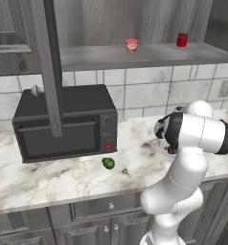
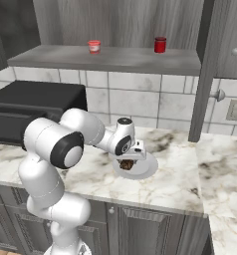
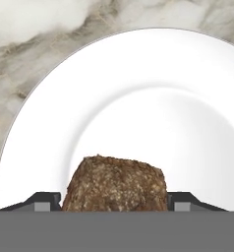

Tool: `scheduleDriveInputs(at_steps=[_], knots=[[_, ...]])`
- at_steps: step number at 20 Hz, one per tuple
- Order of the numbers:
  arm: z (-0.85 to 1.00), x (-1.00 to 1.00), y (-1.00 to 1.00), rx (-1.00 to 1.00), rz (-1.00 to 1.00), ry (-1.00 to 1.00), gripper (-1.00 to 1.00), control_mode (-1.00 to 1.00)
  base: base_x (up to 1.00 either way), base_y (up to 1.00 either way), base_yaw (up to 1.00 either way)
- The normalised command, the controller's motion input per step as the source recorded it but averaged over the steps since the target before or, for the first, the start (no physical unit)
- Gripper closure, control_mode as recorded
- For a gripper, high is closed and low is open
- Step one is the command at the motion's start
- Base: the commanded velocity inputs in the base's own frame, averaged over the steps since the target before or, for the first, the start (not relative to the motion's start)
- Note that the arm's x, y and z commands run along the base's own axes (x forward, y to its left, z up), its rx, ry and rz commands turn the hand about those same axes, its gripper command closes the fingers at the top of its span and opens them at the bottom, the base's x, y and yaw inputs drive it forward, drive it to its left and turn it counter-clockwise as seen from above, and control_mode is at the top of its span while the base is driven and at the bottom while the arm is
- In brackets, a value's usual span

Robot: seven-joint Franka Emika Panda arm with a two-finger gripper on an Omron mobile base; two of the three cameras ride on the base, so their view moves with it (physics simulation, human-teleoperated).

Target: Pick the avocado and bread from the counter and place them on the plate. Then pick the jam from the cabinet and place it next to the plate. Lastly close the cabinet door.

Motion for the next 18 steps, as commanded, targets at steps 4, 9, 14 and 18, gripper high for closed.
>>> scheduleDriveInputs(at_steps=[4, 9, 14, 18], knots=[[-0.07, -0.05, -0.04, 0.00, 0.00, 0.00, -1.00, -1.00, 0.00, 0.00, 0.00], [0.03, -0.01, -0.02, 0.00, 0.00, 0.00, -1.00, -1.00, 0.00, 0.00, 0.00], [0.07, -0.01, -0.02, 0.00, 0.00, -0.01, -1.00, -1.00, 0.00, 0.00, 0.00], [0.20, -0.10, 0.00, 0.00, 0.03, -0.13, -1.00, -1.00, 0.00, 0.00, 0.00]])
